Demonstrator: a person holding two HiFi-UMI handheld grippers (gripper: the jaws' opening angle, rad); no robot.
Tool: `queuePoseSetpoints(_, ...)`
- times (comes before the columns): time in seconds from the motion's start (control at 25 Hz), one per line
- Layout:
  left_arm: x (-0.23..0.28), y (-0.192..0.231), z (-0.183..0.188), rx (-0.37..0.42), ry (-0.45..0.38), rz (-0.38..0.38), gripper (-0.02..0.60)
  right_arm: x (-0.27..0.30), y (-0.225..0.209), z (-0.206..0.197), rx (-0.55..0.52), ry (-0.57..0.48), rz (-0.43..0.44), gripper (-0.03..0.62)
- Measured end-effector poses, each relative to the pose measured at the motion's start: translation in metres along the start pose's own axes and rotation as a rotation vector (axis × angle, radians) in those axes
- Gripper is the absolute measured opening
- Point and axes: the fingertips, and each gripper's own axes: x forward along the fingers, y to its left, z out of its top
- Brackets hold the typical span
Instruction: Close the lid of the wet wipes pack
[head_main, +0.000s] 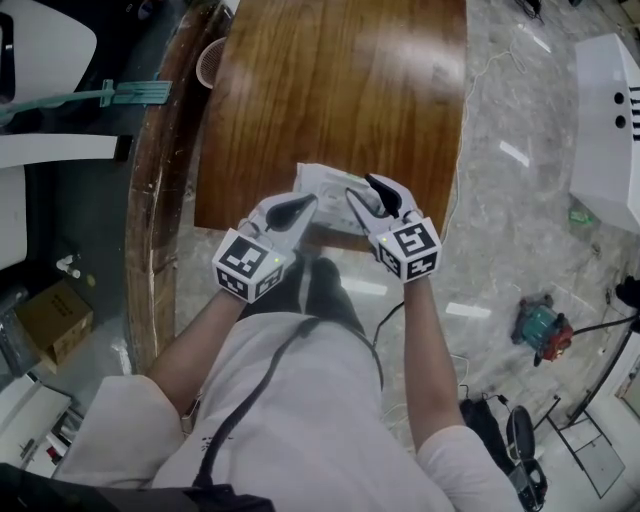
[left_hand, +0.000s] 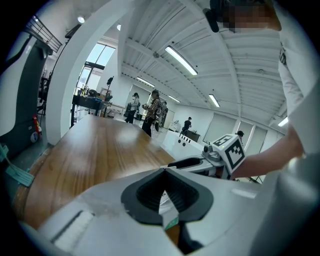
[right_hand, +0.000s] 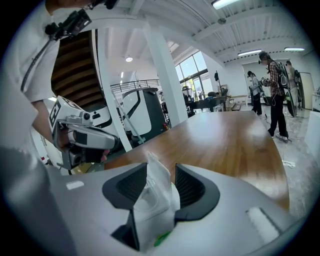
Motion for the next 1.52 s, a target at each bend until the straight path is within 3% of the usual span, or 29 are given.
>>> queuePoseSetpoints(0.92, -0.017, -0.016, -0.004, -0.002, -0.016, 0.031, 0.002, -0.013, 0.024, -0.008, -0.034, 0.004, 0.041, 0.184)
queuePoseSetpoints(1.52, -0.04, -0.02, -0.013, 0.001, -0.022, 0.036, 0.002, -0.012, 0.04, -0.029, -0.082, 0.081, 0.032, 0.184)
